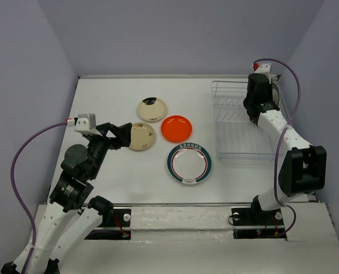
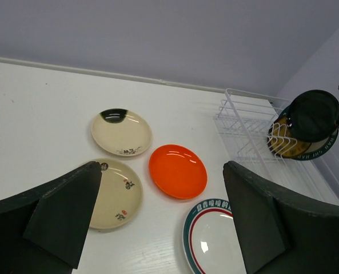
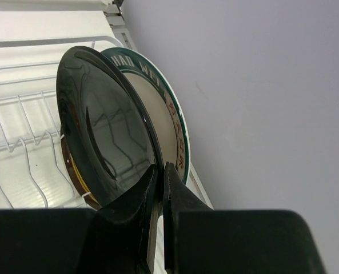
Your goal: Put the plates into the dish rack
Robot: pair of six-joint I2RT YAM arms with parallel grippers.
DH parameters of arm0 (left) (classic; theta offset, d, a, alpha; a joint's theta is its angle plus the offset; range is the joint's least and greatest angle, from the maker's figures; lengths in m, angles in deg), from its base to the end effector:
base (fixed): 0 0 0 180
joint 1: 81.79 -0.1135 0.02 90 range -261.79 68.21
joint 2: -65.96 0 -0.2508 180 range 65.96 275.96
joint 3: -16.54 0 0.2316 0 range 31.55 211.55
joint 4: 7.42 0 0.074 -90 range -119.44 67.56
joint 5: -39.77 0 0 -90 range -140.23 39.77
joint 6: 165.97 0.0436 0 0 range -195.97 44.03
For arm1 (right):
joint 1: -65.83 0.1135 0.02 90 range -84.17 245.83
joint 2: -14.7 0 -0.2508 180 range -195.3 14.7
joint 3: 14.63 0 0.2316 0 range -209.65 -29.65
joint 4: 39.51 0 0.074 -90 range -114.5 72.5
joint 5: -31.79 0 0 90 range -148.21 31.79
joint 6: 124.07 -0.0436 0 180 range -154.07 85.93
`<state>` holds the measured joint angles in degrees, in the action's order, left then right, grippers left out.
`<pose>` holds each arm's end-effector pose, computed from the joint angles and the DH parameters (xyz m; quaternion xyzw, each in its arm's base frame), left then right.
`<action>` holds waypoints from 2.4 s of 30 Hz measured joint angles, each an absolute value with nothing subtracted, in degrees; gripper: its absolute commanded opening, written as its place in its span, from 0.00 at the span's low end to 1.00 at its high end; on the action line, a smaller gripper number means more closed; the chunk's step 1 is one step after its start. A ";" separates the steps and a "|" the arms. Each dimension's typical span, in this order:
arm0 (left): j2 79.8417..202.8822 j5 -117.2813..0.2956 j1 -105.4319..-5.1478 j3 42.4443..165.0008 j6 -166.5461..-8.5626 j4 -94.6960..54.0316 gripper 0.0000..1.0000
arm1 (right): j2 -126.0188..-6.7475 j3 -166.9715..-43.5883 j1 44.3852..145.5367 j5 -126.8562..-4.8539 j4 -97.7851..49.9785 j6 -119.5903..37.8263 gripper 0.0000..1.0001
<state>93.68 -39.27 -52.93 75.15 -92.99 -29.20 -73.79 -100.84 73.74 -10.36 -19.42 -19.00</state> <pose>0.1021 -0.0468 0.3676 -0.0057 0.6498 -0.2382 0.7218 0.3415 0.0148 0.3157 0.0699 0.7892 -0.3680 0.4867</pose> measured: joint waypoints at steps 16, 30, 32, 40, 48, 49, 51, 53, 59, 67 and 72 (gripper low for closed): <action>95.91 -38.29 -53.06 75.15 -93.49 -29.14 0.99 | -78.71 -100.21 73.74 -12.92 -19.72 -22.10 0.11; 104.61 -39.05 -57.30 75.58 -98.98 -30.71 0.99 | -80.59 -99.97 73.74 -15.82 -16.44 -28.83 0.38; 104.83 -39.12 -57.52 75.78 -99.83 -31.10 0.99 | -80.59 -99.99 73.74 -15.84 -15.53 -29.75 0.47; 106.21 -39.14 -57.54 75.80 -104.05 -30.86 0.95 | -77.99 -104.12 73.74 -18.31 -8.99 -33.38 0.59; 115.21 -38.99 -61.04 70.93 -112.79 -23.85 0.88 | -57.16 -102.05 76.10 -34.75 -7.42 -42.30 0.59; 115.98 -38.57 -61.34 70.10 -113.47 -23.54 0.86 | -53.33 -99.66 77.78 -37.99 -8.97 -44.09 0.59; 117.75 -37.24 -61.78 68.24 -115.52 -23.39 0.82 | -49.49 -96.89 79.99 -41.09 -10.26 -45.86 0.59; 119.54 -35.42 -62.17 66.62 -117.49 -22.62 0.80 | -44.63 -91.49 83.88 -45.22 -12.23 -48.13 0.59; 126.69 -33.43 -65.87 64.37 -120.97 -19.58 0.76 | -39.26 -81.09 90.19 -56.41 -13.71 -53.86 0.59; 141.29 -35.01 -69.43 63.91 -121.93 -14.82 0.58 | -35.32 -75.67 90.28 -62.86 -15.59 -56.50 0.56; 147.03 -36.60 -69.52 63.91 -122.87 -11.82 0.44 | -34.75 -75.53 90.28 -64.98 -16.75 -56.81 0.56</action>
